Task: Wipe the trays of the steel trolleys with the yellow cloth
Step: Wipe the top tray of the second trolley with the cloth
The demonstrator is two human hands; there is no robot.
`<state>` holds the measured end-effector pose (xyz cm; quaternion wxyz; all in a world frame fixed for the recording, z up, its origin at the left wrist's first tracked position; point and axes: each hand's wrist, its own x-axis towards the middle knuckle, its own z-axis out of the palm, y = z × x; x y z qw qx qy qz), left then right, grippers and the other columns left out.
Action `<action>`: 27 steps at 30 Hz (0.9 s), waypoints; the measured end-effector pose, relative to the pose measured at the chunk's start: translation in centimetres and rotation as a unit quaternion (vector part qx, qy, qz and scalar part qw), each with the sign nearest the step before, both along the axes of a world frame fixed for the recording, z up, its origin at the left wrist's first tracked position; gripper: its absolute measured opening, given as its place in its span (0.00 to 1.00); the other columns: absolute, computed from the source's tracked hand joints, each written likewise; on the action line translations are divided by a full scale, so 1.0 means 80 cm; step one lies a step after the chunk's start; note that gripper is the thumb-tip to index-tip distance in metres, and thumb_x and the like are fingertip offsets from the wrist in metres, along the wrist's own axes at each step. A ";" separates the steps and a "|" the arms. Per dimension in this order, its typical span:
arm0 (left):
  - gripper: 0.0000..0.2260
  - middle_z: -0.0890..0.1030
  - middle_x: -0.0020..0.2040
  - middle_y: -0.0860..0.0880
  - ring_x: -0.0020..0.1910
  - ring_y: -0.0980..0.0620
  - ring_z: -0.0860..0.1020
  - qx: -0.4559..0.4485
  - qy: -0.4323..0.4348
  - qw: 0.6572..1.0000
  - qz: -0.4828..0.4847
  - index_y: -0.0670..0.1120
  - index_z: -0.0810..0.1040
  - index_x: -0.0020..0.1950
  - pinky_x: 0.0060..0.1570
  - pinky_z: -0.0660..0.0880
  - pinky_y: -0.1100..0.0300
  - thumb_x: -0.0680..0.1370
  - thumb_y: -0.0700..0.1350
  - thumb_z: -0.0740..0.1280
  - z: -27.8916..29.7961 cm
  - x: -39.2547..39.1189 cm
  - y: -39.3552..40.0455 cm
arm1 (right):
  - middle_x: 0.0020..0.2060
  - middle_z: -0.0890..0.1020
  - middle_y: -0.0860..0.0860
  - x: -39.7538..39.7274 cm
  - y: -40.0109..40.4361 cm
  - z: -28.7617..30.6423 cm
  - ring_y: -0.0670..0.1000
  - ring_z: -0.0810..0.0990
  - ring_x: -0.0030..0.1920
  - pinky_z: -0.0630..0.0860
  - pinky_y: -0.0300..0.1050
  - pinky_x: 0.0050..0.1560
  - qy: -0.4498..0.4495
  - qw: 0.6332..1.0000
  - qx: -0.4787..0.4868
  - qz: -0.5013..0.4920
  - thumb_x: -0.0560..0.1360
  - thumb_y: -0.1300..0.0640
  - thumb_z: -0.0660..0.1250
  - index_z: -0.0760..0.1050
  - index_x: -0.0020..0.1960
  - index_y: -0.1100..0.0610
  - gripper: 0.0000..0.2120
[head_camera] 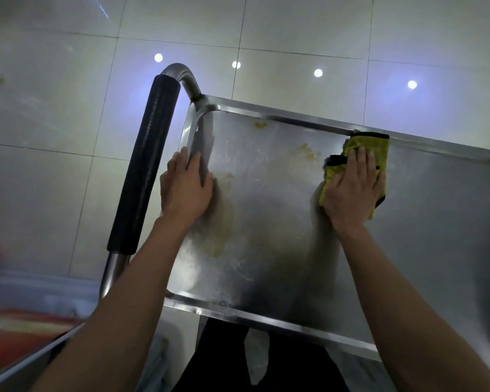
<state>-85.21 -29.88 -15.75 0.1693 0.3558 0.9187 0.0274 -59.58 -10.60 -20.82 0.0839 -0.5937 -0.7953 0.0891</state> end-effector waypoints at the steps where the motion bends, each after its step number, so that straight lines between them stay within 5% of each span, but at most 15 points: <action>1: 0.25 0.60 0.80 0.43 0.78 0.41 0.59 -0.001 0.001 1.000 0.001 0.48 0.64 0.76 0.73 0.63 0.41 0.82 0.57 0.60 -0.001 0.000 0.000 | 0.78 0.64 0.53 -0.005 -0.002 -0.001 0.55 0.57 0.79 0.51 0.61 0.78 -0.002 1.000 0.004 0.003 0.80 0.51 0.49 0.64 0.77 0.58 0.28; 8: 0.25 0.59 0.80 0.46 0.78 0.43 0.59 -0.008 0.013 1.000 -0.003 0.50 0.68 0.74 0.71 0.64 0.43 0.81 0.61 0.59 -0.007 -0.003 -0.003 | 0.77 0.65 0.54 -0.082 -0.024 -0.003 0.55 0.60 0.78 0.53 0.61 0.77 -0.004 0.998 0.005 0.069 0.79 0.54 0.55 0.65 0.77 0.57 0.27; 16: 0.22 0.58 0.81 0.50 0.77 0.46 0.61 0.009 0.009 1.000 -0.007 0.51 0.70 0.74 0.69 0.68 0.45 0.82 0.56 0.59 -0.007 -0.007 -0.011 | 0.80 0.60 0.52 -0.187 -0.055 0.012 0.54 0.55 0.80 0.49 0.62 0.77 -0.027 0.975 -0.048 0.217 0.77 0.51 0.48 0.60 0.79 0.55 0.31; 22: 0.26 0.62 0.80 0.49 0.76 0.47 0.63 0.047 -0.001 0.999 0.018 0.49 0.63 0.79 0.71 0.66 0.48 0.80 0.50 0.59 -0.007 -0.004 -0.011 | 0.81 0.56 0.52 -0.287 -0.087 0.027 0.53 0.50 0.81 0.45 0.60 0.78 -0.032 0.927 -0.085 0.363 0.81 0.48 0.46 0.55 0.81 0.53 0.28; 27: 0.27 0.60 0.81 0.50 0.79 0.50 0.58 0.044 0.004 0.999 0.011 0.48 0.58 0.81 0.74 0.60 0.52 0.82 0.50 0.57 -0.007 -0.004 -0.013 | 0.80 0.60 0.50 -0.292 -0.087 0.025 0.51 0.53 0.80 0.45 0.58 0.79 0.000 0.919 -0.088 0.384 0.82 0.51 0.52 0.59 0.80 0.51 0.26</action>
